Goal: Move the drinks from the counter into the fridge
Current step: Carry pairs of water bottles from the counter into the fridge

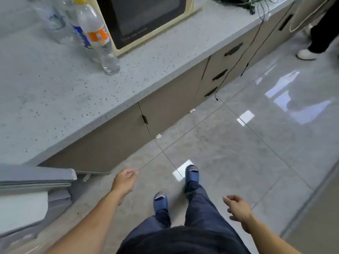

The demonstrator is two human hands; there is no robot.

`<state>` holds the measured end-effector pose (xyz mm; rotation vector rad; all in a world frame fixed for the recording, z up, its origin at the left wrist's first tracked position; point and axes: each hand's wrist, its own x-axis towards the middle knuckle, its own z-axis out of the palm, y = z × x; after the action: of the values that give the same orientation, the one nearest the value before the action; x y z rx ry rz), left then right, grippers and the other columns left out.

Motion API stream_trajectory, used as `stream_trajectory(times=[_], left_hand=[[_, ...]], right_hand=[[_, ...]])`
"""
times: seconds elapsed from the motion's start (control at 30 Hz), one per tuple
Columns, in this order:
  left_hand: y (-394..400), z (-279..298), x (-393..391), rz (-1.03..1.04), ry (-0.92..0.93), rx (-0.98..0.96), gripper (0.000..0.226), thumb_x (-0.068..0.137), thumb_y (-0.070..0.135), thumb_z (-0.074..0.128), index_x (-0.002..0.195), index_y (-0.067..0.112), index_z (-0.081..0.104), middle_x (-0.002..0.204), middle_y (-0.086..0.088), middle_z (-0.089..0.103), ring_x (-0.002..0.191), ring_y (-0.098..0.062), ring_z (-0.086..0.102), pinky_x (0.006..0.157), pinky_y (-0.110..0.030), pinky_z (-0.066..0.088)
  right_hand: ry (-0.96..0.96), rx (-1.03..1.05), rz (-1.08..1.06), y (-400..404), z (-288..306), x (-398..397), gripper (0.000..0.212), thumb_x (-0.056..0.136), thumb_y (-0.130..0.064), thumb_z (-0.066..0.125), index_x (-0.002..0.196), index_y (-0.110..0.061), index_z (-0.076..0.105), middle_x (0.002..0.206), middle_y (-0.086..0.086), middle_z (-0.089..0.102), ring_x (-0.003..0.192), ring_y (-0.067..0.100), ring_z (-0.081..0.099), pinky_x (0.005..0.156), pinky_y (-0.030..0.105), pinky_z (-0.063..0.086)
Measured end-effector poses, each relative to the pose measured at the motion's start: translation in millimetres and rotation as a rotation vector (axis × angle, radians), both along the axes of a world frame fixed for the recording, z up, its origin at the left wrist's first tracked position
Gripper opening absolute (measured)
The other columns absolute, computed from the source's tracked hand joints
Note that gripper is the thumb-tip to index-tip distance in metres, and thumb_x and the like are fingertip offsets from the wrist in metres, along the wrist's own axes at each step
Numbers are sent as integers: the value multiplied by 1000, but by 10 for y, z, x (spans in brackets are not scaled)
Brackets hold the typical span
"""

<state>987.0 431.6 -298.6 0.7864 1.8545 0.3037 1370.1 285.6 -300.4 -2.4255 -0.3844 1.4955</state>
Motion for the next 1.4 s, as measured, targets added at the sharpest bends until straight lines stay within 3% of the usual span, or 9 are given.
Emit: stream_trajectory(times=[0.13, 0.27, 0.43, 0.6, 0.8, 0.93, 1.13, 1.23, 1.4], left_hand=[[-200, 90, -37, 170, 86, -74, 13, 94, 32, 62, 104, 24, 62, 101, -3, 66, 90, -23, 64, 74, -34, 57], [-387, 188, 49, 374, 123, -102, 13, 92, 28, 63, 102, 19, 63, 101, -10, 68, 83, -27, 65, 70, -38, 57], [-341, 403, 295, 597, 113, -76, 18, 94, 25, 63, 108, 14, 63, 97, -16, 67, 74, -29, 61, 63, -33, 51], [22, 700, 427, 707, 90, 141, 11, 94, 17, 64, 105, 20, 65, 106, -10, 70, 79, -20, 66, 52, -25, 53], [944, 1395, 153, 673, 33, 502, 17, 92, 41, 64, 108, 45, 64, 111, 12, 68, 102, -7, 66, 78, -28, 59], [1830, 1990, -204, 660, 69, 726, 13, 89, 48, 63, 101, 53, 63, 110, 16, 67, 95, -4, 67, 65, -18, 57], [3150, 2702, -670, 706, 60, 950, 20, 91, 33, 60, 109, 40, 62, 112, 12, 64, 101, -6, 64, 85, -37, 59], [3701, 2905, -883, 645, 144, 979, 27, 90, 35, 58, 117, 38, 58, 113, 21, 60, 99, -1, 60, 85, -34, 57], [4425, 2994, -1265, 393, 515, 885, 50, 92, 34, 63, 139, 28, 45, 137, -1, 49, 112, -15, 55, 84, -25, 38]], right_hand=[[46, -16, 182, 791, -68, 232, 20, 94, -27, 63, 83, -10, 59, 70, 8, 49, 66, 22, 43, 57, 31, 41], [75, 88, 338, 1761, -34, 238, 20, 93, -27, 65, 95, -8, 61, 66, 4, 54, 59, 20, 47, 54, 28, 43], [171, 250, 523, 2831, 289, -174, 20, 93, -29, 66, 108, -17, 61, 97, 4, 66, 86, 24, 63, 82, 40, 53], [297, 440, 700, 3502, 817, -865, 17, 93, -23, 67, 109, -17, 65, 91, 2, 66, 85, 17, 62, 87, 38, 53], [385, 809, 946, 4083, 1837, -1804, 16, 92, -24, 68, 108, -22, 68, 88, -8, 68, 79, -4, 62, 69, 9, 49], [389, 1168, 1064, 4447, 2638, -2276, 18, 91, -21, 70, 109, -23, 68, 86, -14, 68, 83, 0, 64, 68, 9, 49], [193, 1529, 1129, 5399, 3740, -2913, 22, 90, -22, 67, 112, -20, 68, 90, -16, 65, 80, -7, 61, 74, 8, 47], [-33, 1483, 1258, 5939, 4035, -3184, 26, 93, -27, 64, 118, -20, 66, 103, -7, 68, 88, 4, 63, 84, 18, 50], [-471, 1265, 1640, 6574, 4157, -3556, 34, 97, -24, 58, 131, -18, 59, 130, 4, 62, 111, 21, 59, 91, 29, 44]])
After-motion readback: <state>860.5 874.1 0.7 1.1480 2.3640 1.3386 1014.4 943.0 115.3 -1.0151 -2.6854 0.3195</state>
